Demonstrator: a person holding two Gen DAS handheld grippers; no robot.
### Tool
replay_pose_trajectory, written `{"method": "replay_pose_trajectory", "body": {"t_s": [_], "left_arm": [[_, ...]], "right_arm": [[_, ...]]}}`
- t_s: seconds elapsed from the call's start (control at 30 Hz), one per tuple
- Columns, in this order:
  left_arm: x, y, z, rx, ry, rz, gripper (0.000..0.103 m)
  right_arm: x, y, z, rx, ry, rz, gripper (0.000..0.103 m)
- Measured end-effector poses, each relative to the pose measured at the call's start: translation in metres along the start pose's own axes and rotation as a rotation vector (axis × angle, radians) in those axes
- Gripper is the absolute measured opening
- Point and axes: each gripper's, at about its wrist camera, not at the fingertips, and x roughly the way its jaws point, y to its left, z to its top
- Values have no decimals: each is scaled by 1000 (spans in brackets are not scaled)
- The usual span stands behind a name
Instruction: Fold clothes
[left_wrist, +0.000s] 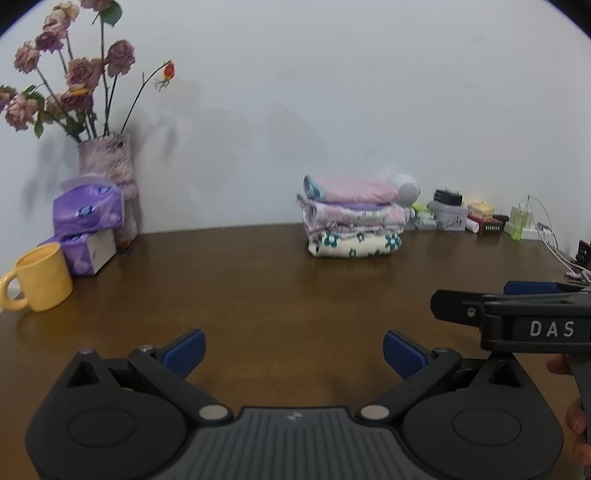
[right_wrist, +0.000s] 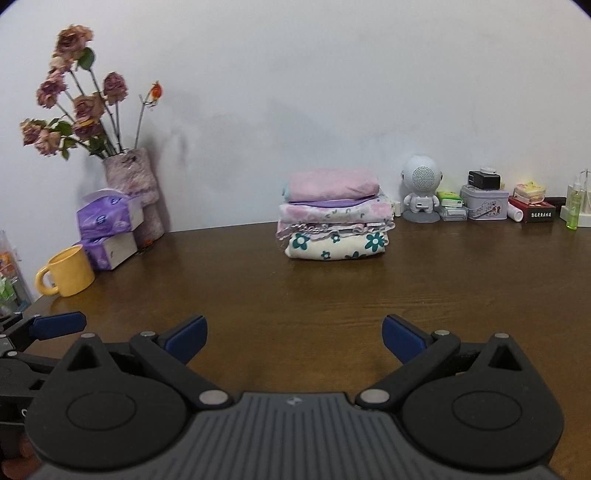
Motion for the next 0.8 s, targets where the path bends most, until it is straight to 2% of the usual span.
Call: {"method": "replay_pose_trajectory", "body": {"t_s": [0.27,0.4,0.5,0.8], "left_arm": [[-46,17,-27,-16,28,6,103],[-71,32,-44,-71,50,5,103],[-90,39,-61,-69,30,27,103],[-121,47,-111,-61,43,7,103]], "right_arm": [[-40,18,-22,-11,12,15,103],[-59,29,-39,-5,25,21,103],[-69,36,-54,15,55,43,103],[-93,59,-99,45,66,33,103]]}}
